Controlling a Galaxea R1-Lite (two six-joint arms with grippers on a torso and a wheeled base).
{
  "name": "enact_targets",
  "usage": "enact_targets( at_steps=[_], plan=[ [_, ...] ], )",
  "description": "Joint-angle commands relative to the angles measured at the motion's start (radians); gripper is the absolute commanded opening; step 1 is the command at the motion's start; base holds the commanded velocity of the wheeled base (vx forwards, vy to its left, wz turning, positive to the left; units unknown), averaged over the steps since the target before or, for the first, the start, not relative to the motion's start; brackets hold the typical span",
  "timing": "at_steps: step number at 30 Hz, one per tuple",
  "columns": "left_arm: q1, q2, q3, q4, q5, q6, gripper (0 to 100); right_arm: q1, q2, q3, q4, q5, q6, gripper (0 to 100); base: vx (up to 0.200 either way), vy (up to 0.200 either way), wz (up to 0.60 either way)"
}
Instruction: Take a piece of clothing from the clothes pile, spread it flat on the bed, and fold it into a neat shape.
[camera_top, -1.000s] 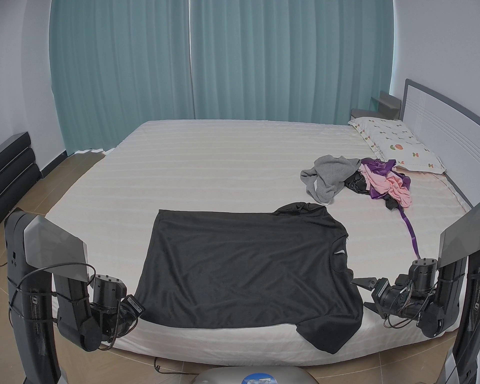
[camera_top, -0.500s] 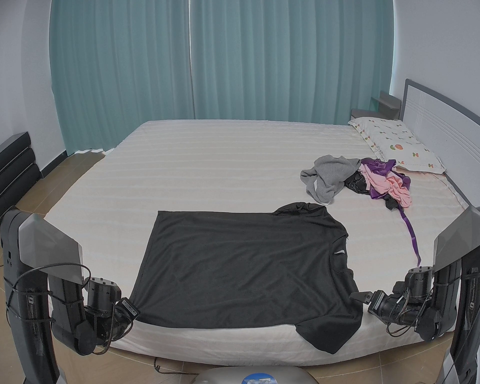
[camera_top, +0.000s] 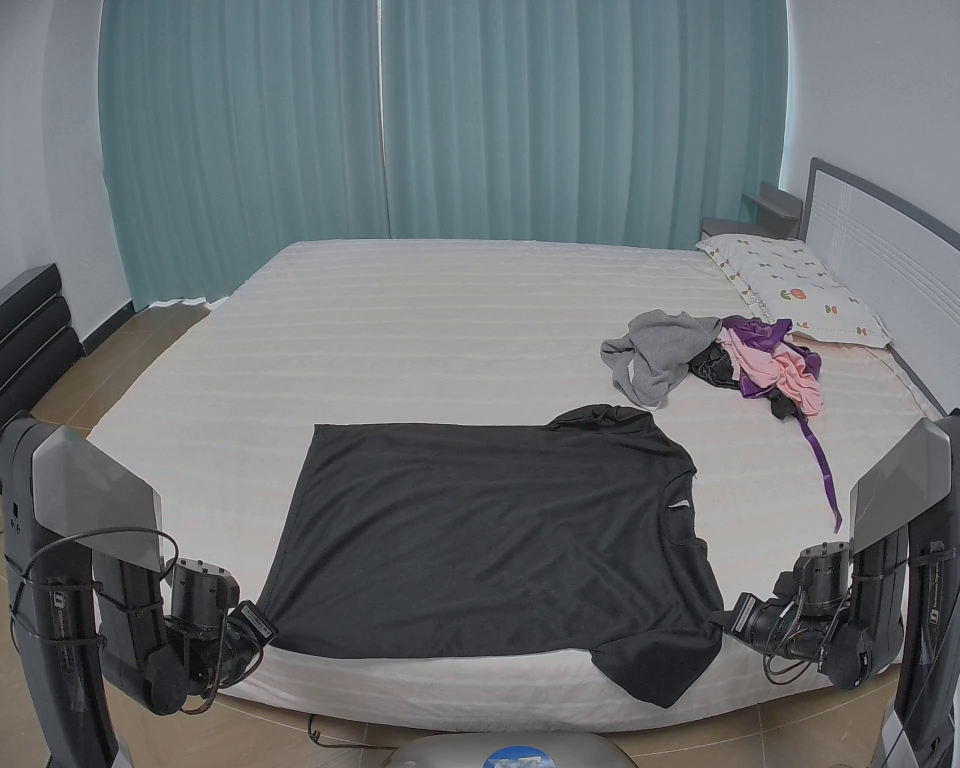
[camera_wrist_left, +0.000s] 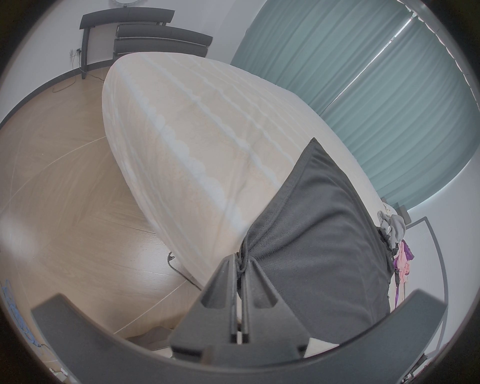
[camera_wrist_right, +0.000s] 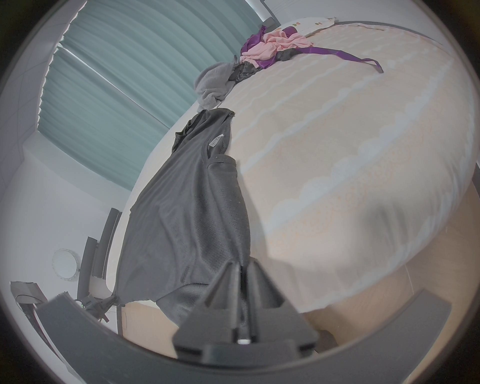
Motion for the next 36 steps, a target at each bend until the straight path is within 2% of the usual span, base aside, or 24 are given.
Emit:
enact_targets(
  at_steps=[1, 8, 13, 20, 28, 32, 36],
  plan=[
    [0.003, -0.012, 0.033, -0.002, 0.000, 0.004, 0, 0.003, -0.001, 0.020, -0.015, -0.008, -0.003, 0, 0.000, 0.000, 0.00],
    [0.031, -0.032, 0.060, -0.002, 0.000, 0.053, 0, -0.038, -0.069, 0.080, -0.015, 0.019, -0.014, 0, 0.000, 0.000, 0.00],
    [0.042, -0.071, 0.082, -0.002, 0.002, 0.059, 0, -0.075, -0.138, 0.126, -0.013, 0.088, -0.026, 0, 0.000, 0.000, 0.00],
    [0.086, -0.084, 0.114, 0.000, -0.001, 0.143, 0, -0.086, -0.181, 0.126, 0.063, 0.093, -0.057, 0, 0.000, 0.000, 0.00],
    [0.082, -0.058, 0.123, 0.000, -0.011, 0.151, 0, -0.078, -0.207, 0.126, 0.252, 0.101, -0.194, 0, 0.000, 0.000, 0.00],
    [0.082, -0.028, 0.111, -0.003, -0.015, 0.153, 0, -0.067, -0.199, 0.126, 0.264, 0.102, -0.211, 0, 0.000, 0.000, 0.00],
    [0.080, -0.021, 0.100, -0.003, -0.069, 0.150, 0, -0.058, -0.178, 0.126, 0.249, 0.104, -0.211, 0, 0.000, 0.000, 0.00]
  ],
)
